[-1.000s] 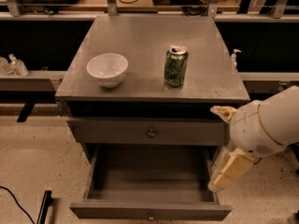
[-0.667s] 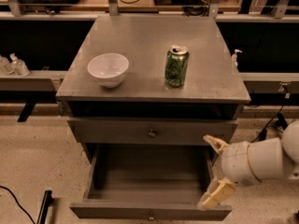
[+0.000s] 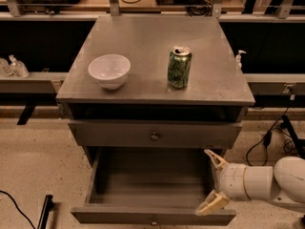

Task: Close middle drawer

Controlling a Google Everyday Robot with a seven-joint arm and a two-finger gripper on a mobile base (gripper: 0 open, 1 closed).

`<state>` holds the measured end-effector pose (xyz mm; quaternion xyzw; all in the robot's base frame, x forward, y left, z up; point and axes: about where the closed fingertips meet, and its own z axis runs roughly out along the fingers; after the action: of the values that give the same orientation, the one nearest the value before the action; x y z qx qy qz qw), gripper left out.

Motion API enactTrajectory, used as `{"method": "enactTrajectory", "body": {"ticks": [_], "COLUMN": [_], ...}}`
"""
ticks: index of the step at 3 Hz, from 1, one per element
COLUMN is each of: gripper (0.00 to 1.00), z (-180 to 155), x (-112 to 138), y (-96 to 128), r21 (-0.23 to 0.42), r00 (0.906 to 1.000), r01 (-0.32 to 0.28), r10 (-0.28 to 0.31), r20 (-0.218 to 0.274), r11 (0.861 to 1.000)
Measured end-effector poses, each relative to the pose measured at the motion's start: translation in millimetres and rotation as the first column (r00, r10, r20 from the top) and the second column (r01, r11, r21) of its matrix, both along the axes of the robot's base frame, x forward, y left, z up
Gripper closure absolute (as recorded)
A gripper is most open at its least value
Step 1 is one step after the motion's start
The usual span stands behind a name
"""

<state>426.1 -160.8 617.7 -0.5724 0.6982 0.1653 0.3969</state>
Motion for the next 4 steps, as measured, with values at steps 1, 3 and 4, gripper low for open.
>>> {"method": "enactTrajectory", "body": {"ticks": [1,3,4], "gripper": [0.0,0.11,0.35], "z": [0.0,-67.2,-105.9], "x": [0.0,-16.1,-28.0], "y": [0.0,-4.5,-4.8], "r21": [0.0,0.009,0.009], "r00": [1.0,0.9982,0.9956], "r01": [0.0,0.024,0.034], "r10": [0.0,-0.024,-0.033], "r20": [0.0,-0.056,-0.088], "r11": [1.0,1.0,0.999]}}
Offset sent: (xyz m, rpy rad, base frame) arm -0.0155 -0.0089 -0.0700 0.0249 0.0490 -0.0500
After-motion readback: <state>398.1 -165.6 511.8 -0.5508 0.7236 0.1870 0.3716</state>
